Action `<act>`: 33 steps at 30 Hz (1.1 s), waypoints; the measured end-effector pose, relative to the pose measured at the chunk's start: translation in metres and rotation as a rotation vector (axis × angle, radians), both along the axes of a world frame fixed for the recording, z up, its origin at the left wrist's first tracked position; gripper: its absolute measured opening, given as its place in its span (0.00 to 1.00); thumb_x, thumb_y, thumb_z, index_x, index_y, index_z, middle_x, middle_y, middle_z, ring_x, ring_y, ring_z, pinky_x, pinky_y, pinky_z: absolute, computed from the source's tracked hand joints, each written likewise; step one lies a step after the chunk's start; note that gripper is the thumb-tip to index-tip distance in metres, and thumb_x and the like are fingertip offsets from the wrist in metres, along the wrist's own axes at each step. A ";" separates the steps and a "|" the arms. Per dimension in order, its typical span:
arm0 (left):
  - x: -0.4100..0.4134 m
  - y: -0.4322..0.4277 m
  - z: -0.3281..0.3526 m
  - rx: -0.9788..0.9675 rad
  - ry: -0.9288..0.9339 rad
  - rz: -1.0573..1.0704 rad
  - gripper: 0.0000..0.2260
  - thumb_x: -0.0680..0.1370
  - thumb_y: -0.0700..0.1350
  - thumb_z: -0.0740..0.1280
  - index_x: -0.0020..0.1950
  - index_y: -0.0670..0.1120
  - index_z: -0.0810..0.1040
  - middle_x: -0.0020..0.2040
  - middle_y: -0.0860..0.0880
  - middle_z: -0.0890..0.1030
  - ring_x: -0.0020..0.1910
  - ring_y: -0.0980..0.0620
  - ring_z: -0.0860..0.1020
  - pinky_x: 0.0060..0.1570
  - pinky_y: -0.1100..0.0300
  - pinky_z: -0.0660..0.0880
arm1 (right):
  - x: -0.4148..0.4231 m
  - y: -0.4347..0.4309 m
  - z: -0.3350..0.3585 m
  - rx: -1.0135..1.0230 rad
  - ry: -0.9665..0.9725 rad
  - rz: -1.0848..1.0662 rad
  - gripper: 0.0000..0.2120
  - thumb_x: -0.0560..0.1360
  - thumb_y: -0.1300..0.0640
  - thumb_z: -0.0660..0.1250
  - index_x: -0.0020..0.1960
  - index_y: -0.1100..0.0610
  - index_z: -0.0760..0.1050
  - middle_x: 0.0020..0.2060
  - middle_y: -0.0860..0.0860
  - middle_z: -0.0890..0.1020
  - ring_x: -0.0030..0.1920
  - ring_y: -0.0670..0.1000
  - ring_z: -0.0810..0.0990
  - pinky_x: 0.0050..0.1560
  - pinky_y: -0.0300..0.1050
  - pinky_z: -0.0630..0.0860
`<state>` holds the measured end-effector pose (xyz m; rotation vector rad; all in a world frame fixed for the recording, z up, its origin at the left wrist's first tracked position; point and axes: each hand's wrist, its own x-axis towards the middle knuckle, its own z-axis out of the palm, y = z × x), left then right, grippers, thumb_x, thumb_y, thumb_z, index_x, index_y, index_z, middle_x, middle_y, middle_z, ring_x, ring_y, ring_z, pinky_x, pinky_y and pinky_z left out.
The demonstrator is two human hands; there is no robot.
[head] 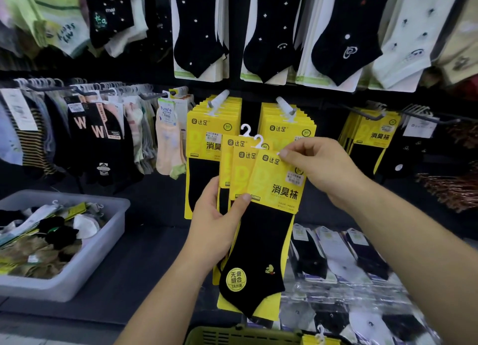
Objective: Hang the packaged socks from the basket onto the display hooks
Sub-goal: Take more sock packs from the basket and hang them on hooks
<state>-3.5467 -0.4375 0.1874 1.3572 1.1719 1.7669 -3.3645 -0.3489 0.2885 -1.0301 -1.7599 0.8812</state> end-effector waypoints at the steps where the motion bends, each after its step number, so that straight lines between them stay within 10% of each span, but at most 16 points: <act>1: -0.001 0.000 0.000 0.003 0.005 0.002 0.13 0.83 0.40 0.71 0.64 0.54 0.80 0.57 0.56 0.87 0.58 0.58 0.84 0.56 0.68 0.79 | 0.001 0.002 0.002 -0.032 -0.022 0.014 0.04 0.75 0.55 0.74 0.41 0.53 0.84 0.40 0.47 0.85 0.45 0.44 0.83 0.47 0.38 0.78; 4: -0.003 0.000 -0.001 0.004 0.030 0.000 0.14 0.83 0.40 0.71 0.66 0.54 0.79 0.58 0.57 0.87 0.60 0.57 0.84 0.58 0.66 0.80 | 0.005 0.004 0.010 -0.093 -0.047 0.025 0.04 0.75 0.58 0.73 0.42 0.55 0.84 0.47 0.51 0.86 0.55 0.51 0.82 0.60 0.47 0.75; 11: -0.008 0.001 0.000 0.015 0.090 0.023 0.15 0.84 0.42 0.71 0.67 0.57 0.78 0.61 0.59 0.86 0.63 0.57 0.82 0.66 0.53 0.78 | 0.006 0.006 0.029 0.154 -0.061 -0.134 0.07 0.79 0.56 0.70 0.42 0.51 0.81 0.39 0.51 0.83 0.34 0.41 0.77 0.31 0.28 0.72; 25: -0.036 -0.004 0.004 -0.032 0.058 0.116 0.14 0.83 0.42 0.71 0.63 0.60 0.81 0.58 0.58 0.87 0.59 0.56 0.85 0.63 0.47 0.81 | -0.009 0.023 0.054 0.312 -0.033 -0.254 0.10 0.79 0.57 0.68 0.41 0.46 0.81 0.39 0.45 0.84 0.40 0.44 0.81 0.42 0.39 0.78; 33: -0.035 -0.007 0.007 -0.033 0.063 0.112 0.13 0.83 0.42 0.71 0.63 0.59 0.81 0.58 0.59 0.87 0.59 0.58 0.84 0.64 0.50 0.80 | -0.011 0.030 0.046 0.333 -0.113 -0.305 0.09 0.80 0.57 0.66 0.44 0.48 0.82 0.37 0.44 0.82 0.32 0.39 0.76 0.32 0.31 0.70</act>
